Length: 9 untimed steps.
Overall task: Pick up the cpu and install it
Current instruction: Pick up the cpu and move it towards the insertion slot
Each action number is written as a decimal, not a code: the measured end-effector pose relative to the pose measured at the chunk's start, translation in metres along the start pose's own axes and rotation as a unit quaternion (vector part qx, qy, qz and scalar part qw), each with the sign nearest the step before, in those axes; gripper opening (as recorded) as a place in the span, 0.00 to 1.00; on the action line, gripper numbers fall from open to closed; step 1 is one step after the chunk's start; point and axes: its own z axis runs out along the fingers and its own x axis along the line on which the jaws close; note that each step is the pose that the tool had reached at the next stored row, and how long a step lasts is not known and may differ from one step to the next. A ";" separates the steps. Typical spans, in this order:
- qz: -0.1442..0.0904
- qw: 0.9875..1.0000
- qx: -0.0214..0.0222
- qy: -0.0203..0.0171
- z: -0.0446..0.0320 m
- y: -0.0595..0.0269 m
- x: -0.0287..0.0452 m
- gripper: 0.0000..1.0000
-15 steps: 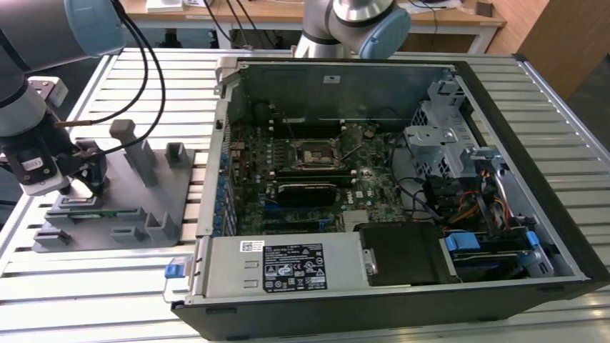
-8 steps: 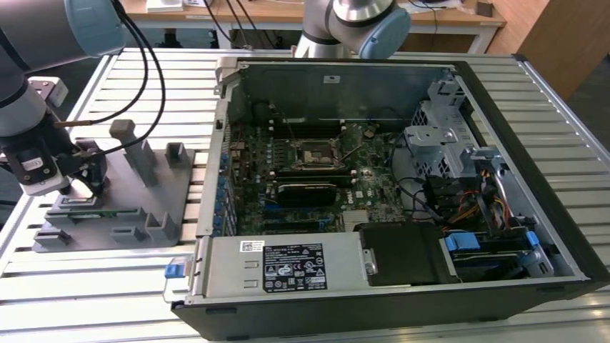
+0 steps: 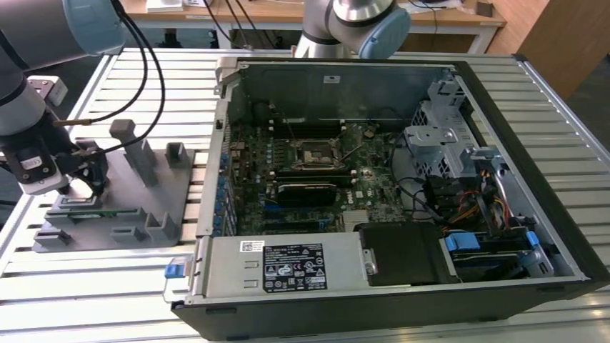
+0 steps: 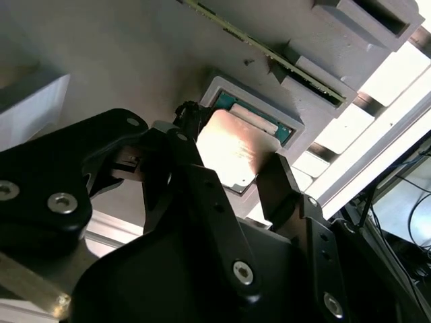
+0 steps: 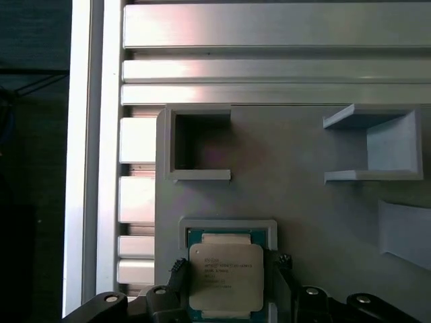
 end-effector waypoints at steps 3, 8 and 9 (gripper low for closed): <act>0.000 1.000 0.000 -0.003 -0.0002 0.0001 0.0011 0.61; 0.000 1.000 0.000 -0.004 -0.0002 0.0002 0.0042 0.61; 0.000 1.000 0.000 -0.004 -0.0002 0.0002 0.0046 0.61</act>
